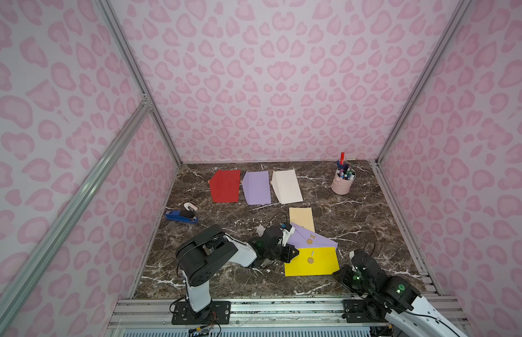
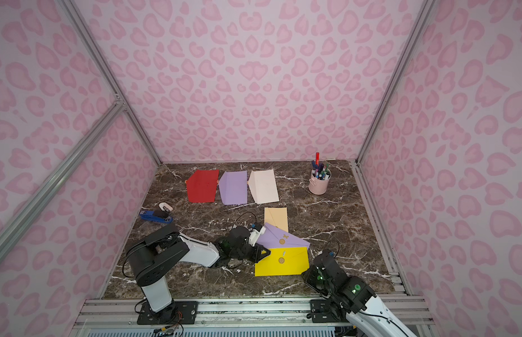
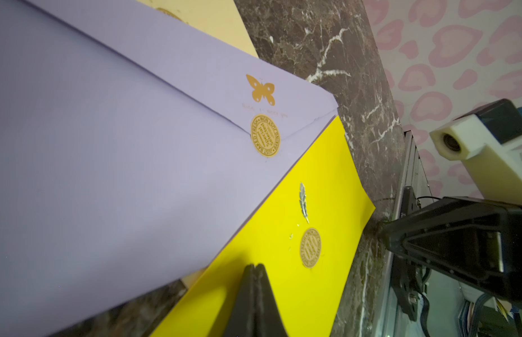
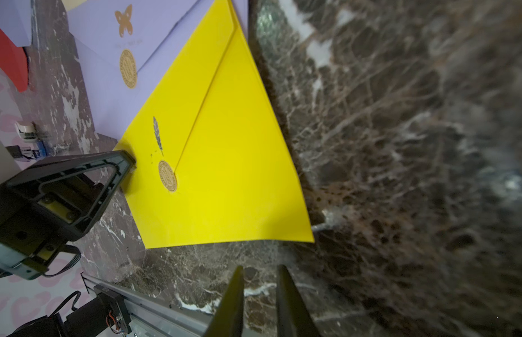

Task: Open the envelope
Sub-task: Pick up the envelope from the envelope.

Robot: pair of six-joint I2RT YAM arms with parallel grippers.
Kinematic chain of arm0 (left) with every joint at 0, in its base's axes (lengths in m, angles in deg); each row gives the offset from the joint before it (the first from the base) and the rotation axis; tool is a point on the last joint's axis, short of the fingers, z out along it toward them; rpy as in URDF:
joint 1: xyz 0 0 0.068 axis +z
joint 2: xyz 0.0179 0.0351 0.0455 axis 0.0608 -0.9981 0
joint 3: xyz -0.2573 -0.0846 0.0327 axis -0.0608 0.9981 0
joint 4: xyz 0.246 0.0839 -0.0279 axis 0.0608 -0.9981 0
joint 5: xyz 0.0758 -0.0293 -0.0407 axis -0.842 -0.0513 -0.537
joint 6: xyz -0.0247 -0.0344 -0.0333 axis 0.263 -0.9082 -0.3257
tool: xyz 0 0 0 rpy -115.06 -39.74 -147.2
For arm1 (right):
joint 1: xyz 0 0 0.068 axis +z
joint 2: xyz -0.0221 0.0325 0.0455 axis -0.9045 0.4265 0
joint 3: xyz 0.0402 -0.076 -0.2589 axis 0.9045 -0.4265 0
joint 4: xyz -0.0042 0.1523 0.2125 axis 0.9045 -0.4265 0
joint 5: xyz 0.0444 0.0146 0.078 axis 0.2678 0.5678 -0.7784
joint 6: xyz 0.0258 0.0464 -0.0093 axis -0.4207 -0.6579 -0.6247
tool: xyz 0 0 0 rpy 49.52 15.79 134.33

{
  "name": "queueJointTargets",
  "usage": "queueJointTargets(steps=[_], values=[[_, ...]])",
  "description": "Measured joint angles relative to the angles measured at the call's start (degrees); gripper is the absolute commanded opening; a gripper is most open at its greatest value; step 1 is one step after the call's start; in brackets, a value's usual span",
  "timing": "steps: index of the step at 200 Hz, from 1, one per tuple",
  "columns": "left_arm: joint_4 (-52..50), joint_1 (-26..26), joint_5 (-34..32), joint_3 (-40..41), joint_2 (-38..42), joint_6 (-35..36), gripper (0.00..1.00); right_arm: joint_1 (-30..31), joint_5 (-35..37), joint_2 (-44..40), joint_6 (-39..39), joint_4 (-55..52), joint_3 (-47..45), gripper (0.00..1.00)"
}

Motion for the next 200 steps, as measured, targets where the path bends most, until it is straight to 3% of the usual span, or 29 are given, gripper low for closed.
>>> queueJointTargets(steps=[69,200], values=[[-1.6,0.0,-2.5,3.0,4.2,-0.7,0.04,-2.6,0.6,12.4,5.8,3.3,2.7,0.24],[-1.7,0.1,-3.6,4.9,5.8,-1.8,0.04,-8.9,-5.5,16.8,10.8,16.8,-0.9,0.2]])
